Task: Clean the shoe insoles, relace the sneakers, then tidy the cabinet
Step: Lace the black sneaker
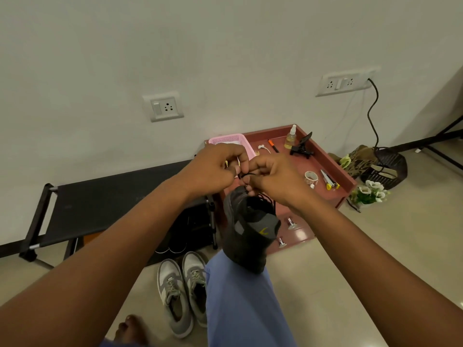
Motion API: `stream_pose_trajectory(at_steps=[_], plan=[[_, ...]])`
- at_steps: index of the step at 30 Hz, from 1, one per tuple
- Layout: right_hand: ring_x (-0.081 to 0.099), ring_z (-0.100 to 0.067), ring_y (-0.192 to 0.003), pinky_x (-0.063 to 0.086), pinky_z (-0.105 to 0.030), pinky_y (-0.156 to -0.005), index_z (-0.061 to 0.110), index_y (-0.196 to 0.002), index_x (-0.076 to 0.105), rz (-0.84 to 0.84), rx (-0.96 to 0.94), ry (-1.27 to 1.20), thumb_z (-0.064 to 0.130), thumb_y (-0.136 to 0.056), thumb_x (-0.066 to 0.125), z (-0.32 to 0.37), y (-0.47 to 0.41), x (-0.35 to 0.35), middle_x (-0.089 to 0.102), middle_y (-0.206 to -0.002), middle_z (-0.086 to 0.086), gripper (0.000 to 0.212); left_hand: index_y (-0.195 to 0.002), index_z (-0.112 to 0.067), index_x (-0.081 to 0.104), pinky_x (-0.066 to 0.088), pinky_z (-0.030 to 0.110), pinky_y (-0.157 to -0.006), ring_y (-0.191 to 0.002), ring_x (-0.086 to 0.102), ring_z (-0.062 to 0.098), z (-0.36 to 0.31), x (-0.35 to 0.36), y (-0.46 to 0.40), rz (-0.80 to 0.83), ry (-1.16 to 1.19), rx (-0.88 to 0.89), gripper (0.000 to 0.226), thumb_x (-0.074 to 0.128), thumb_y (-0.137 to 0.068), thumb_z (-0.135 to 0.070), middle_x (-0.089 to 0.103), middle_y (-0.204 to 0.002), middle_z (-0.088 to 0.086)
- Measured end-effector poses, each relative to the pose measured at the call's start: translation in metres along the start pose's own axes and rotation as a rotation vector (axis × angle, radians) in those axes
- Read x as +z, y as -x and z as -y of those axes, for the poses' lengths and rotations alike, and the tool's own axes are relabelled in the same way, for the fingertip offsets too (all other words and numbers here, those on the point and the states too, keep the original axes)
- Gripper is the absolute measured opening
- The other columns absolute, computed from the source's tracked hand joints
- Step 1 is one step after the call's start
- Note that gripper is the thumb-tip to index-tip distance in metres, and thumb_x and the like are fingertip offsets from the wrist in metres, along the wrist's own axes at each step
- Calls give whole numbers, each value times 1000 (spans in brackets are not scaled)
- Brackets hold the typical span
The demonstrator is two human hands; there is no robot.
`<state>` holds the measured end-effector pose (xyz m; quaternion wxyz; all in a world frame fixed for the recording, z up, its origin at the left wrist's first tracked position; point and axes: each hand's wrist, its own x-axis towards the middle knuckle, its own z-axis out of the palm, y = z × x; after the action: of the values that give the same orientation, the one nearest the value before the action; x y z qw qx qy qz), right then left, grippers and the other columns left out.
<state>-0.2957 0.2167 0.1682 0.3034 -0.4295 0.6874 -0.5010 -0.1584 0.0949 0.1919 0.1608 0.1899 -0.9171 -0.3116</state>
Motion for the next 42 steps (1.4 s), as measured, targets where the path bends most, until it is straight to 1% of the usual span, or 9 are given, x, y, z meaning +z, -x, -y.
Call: stream_pose_trajectory(at_steps=[7, 15, 20, 24, 30, 32, 37, 39, 42], plan=[[65, -18, -65, 58, -24, -61, -6, -101, 72, 126, -24, -24, -7, -99, 58, 17, -8, 16, 72, -81, -20, 14, -89, -28, 63, 41, 24, -60, -52, 52, 5, 8, -18, 14, -86, 72, -35, 28, 66, -86, 0, 63, -58, -12], [69, -16, -62, 57, -25, -62, -2, -93, 76, 223, -101, 58, -5, -90, 72, 27, -12, 18, 75, -74, -14, 5, -105, -23, 64, 50, 20, -59, -54, 67, 16, -7, -28, 18, -170, 179, 13, 13, 67, -96, -15, 71, -60, 3], [73, -21, -69, 63, -34, -72, 1, -95, 76, 197, -113, 55, 11, -97, 70, 27, -10, 20, 77, -83, -15, 12, -98, -22, 70, 62, 46, -61, -57, 69, 25, 26, -14, 10, -334, 372, -249, 23, 51, -104, -31, 70, -67, 6], [75, -36, -77, 64, -44, -76, 1, -96, 76, 186, -154, 29, 9, -97, 70, 29, -6, 16, 77, -82, -14, 11, -82, -24, 74, 64, 53, -73, -70, 74, 28, 53, 7, 17, -9, 299, -310, 26, 60, -101, -14, 74, -75, 8], [74, -39, -76, 62, -60, -74, 3, -93, 76, 217, -211, 42, 8, -96, 71, 34, 2, 15, 77, -80, -13, 8, -74, -25, 66, 54, 20, -68, -70, 66, 1, 57, 16, 7, 215, 228, -220, 38, 68, -84, 12, 68, -67, -10], [73, -43, -75, 63, -55, -72, -1, -94, 75, 210, -237, 21, 5, -95, 70, 37, 4, 12, 76, -80, -17, 8, -77, -31, 64, 51, 13, -67, -73, 67, -5, 57, 17, 1, 262, 181, -193, 42, 67, -87, 10, 68, -67, -19], [74, -31, -71, 64, -40, -69, -5, -94, 74, 184, -309, 46, -6, -92, 68, 43, 4, 5, 75, -79, -17, 7, -102, -34, 76, 55, 30, -96, -107, 68, 5, 56, 19, -10, 500, 92, -120, 27, 76, -87, -11, 74, -105, -15], [75, -26, -72, 62, -35, -70, -1, -92, 75, 174, -335, 83, -9, -89, 66, 44, 4, 4, 76, -78, -12, 13, -101, -45, 74, 52, 27, -99, -111, 64, 4, 50, 23, -10, 576, 18, -101, 21, 82, -85, -34, 70, -113, -20], [73, -17, -71, 60, -29, -69, 8, -88, 78, 122, -409, 180, -8, -84, 65, 47, 5, 5, 76, -77, 0, 21, -104, -40, 70, 53, 25, -96, -108, 63, 6, 46, 32, -9, 534, -138, -39, 21, 80, -87, -34, 67, -115, -15]])
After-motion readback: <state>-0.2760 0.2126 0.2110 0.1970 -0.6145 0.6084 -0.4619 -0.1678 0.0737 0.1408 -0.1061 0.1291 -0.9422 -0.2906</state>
